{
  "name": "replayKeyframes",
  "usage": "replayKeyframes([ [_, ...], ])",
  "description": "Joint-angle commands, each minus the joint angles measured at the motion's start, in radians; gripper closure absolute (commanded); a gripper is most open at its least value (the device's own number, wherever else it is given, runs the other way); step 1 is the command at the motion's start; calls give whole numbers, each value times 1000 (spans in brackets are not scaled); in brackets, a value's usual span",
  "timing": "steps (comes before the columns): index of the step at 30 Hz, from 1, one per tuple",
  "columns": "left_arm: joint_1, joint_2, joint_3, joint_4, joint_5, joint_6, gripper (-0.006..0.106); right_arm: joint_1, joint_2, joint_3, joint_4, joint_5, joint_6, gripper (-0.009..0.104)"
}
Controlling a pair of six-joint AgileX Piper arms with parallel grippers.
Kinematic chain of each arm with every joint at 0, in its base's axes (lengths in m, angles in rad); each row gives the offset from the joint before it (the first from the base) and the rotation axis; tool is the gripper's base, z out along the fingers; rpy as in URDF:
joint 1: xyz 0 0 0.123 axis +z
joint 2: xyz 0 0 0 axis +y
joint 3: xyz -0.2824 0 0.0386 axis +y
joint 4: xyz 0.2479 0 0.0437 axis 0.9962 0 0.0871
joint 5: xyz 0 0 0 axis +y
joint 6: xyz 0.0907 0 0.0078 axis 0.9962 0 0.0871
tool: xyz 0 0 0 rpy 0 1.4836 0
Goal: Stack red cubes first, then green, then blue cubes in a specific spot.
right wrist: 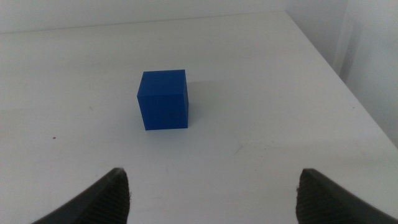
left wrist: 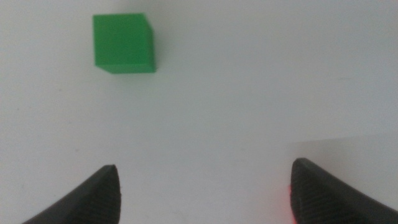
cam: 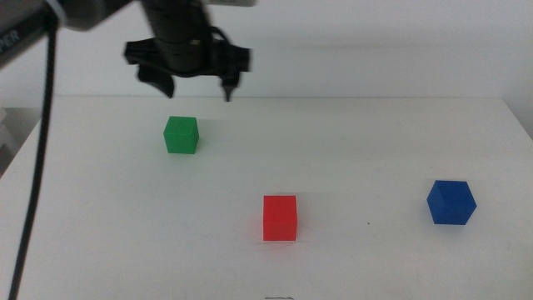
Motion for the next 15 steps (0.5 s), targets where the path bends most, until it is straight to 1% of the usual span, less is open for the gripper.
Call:
replayKeyframes([
  [1,76,-15,-49,-101,25,111,7,-4,-23,-17,-13,-69,-10,22],
  [4,164,62,-107,-208,11,178,7,-4,-23,-17,-13,-69,-10,22],
  [8,228,183,-188,-266,7,196,7,-4,-23,-17,-13,-69,-10,22],
  [10,247,240,-232,-275,-1,208,7,-4,-23,-17,-13,-69,-10,22],
  [15,254,332,-305,-225,-52,210,7,-4,-23,-17,-13,-69,-10,22],
])
